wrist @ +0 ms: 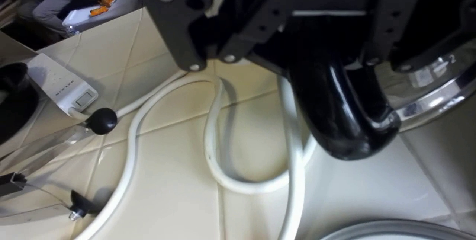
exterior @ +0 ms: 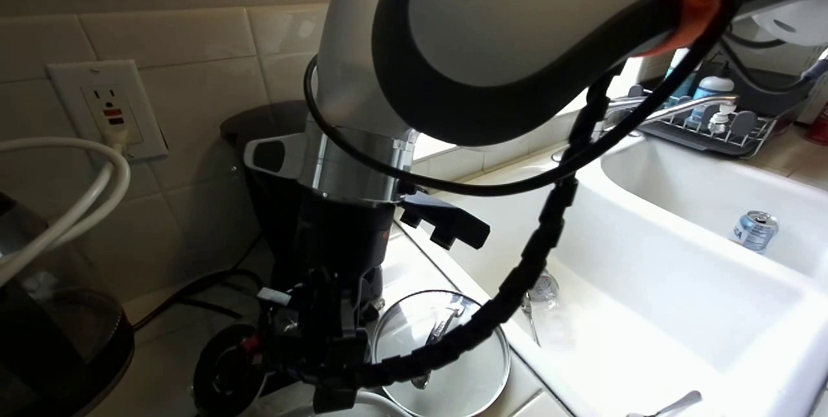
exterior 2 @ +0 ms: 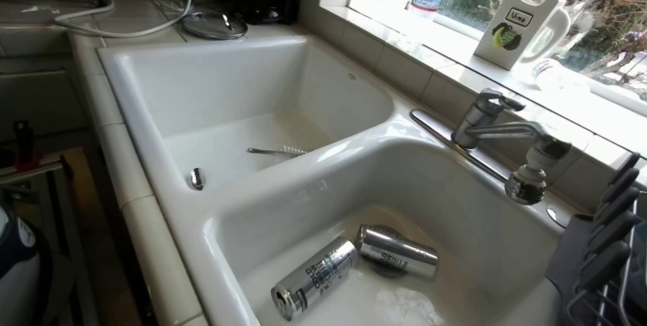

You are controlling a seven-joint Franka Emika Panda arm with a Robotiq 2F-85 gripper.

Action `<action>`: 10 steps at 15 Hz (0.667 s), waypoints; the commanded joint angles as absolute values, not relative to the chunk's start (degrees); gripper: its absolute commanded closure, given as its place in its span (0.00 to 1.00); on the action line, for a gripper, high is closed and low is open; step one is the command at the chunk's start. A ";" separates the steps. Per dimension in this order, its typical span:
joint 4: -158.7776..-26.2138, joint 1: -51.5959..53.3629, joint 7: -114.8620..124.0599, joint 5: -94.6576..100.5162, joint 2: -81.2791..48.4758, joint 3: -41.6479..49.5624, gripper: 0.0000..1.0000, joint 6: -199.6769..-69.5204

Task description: Remove the kettle from the coffee machine

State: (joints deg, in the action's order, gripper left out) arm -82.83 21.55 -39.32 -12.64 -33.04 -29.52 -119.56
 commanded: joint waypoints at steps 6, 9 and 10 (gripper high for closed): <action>-78.96 26.15 -30.30 -6.07 -35.65 -23.75 1.00 -114.75; -79.09 28.52 -24.65 0.94 -35.39 -20.96 1.00 -113.55; -78.93 29.27 -22.62 2.87 -35.55 -20.07 1.00 -112.32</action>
State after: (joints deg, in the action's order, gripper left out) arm -80.56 27.23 -28.36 -2.33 -33.88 -23.58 -115.22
